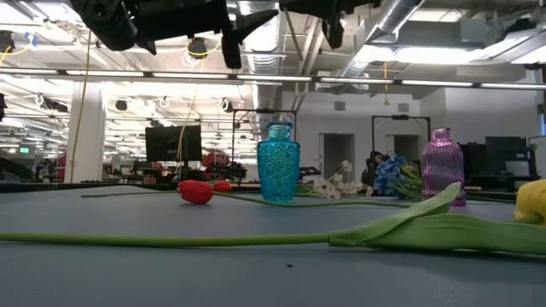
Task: Sort flowers into vase by color
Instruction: Put the top yellow flower into the blue vase, then put the bottom white flowers into the blue vase
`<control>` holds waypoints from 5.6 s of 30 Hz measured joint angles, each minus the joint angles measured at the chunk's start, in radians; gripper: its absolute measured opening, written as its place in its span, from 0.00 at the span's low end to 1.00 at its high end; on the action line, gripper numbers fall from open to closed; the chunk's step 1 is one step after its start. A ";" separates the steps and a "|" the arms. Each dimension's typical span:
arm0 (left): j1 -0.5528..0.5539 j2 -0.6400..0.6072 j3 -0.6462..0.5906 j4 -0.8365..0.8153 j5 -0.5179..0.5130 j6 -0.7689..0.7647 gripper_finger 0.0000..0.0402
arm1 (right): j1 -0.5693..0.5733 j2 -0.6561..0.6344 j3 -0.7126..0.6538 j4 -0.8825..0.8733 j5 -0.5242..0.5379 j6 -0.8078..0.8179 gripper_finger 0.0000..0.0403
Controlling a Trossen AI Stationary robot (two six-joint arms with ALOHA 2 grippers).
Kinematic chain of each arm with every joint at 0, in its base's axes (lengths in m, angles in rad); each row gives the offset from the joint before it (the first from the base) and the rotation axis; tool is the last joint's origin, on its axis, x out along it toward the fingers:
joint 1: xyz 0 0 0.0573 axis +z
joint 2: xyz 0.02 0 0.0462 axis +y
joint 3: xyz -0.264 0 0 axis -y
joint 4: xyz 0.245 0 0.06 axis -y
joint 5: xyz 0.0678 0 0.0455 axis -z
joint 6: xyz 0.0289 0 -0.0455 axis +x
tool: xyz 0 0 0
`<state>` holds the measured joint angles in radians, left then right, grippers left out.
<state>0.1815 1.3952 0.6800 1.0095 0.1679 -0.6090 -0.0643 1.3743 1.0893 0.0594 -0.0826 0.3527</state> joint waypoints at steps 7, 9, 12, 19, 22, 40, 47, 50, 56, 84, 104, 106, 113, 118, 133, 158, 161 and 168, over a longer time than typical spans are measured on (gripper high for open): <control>-0.017 0.000 0.000 0.005 -0.018 0.046 0.50 | 0.000 0.001 0.000 0.001 0.000 0.022 0.04; -0.020 0.000 0.000 0.005 -0.068 0.074 0.50 | -0.001 0.001 0.000 0.000 0.000 0.024 0.04; -0.018 0.000 0.005 0.003 -0.101 0.083 0.51 | 0.005 0.001 0.000 0.000 0.001 0.024 0.04; -0.018 0.000 0.082 -0.036 -0.094 0.153 0.51 | 0.002 0.001 0.000 -0.048 0.006 0.024 0.04; -0.018 0.000 0.115 -0.117 -0.093 0.178 0.51 | 0.002 0.002 0.000 -0.055 0.009 0.024 0.04; 0.016 -0.003 0.128 -0.151 -0.046 0.156 0.33 | 0.004 0.002 0.000 -0.053 0.012 0.032 0.05; 0.016 -0.004 0.128 -0.144 -0.056 0.166 0.03 | 0.003 0.002 0.000 -0.053 0.005 0.010 0.16; 0.017 -0.004 0.128 -0.151 -0.049 0.168 0.01 | 0.004 0.002 0.000 -0.043 0.006 0.008 0.23; 0.017 -0.005 0.128 -0.180 -0.049 0.209 0.00 | -0.015 -0.025 0.000 -0.076 0.013 0.008 0.41; 0.091 -0.035 0.171 -0.438 -0.183 0.387 0.00 | -0.028 -0.208 0.000 -0.349 0.029 0.024 0.50; 0.065 0.176 0.121 -0.286 -0.168 0.380 0.00 | -0.025 -0.208 0.000 -0.374 0.031 0.021 0.50; 0.065 0.177 0.121 -0.316 -0.169 0.378 0.00 | -0.016 -0.208 0.000 -0.377 0.032 0.027 0.50; 0.065 0.174 0.121 -0.338 -0.181 0.377 0.07 | 0.024 -0.208 0.000 -0.393 0.032 0.032 0.50; 0.065 0.174 0.121 -0.348 -0.132 0.390 0.20 | 0.037 -0.208 0.000 -0.392 0.037 0.033 0.50; 0.094 -0.028 0.121 -0.845 -0.058 0.454 0.51 | 0.039 -0.209 0.000 -0.396 0.033 0.058 0.50; -0.268 -0.184 0.439 -1.733 0.035 -0.109 0.59 | 0.212 -0.210 0.000 -0.467 -0.051 -0.097 0.50; -0.412 -0.184 0.439 -1.738 -0.028 -0.166 0.59 | 0.236 -0.211 0.000 -0.447 -0.050 -0.077 0.50; -0.699 -0.163 0.439 -1.739 -0.208 -0.091 0.59 | 0.330 -0.209 0.000 -0.302 0.013 -0.013 0.50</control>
<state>-0.5174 1.2327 1.1191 -0.7291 -0.0399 -0.6997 0.2654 1.1656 1.0897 -0.2428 -0.0695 0.3397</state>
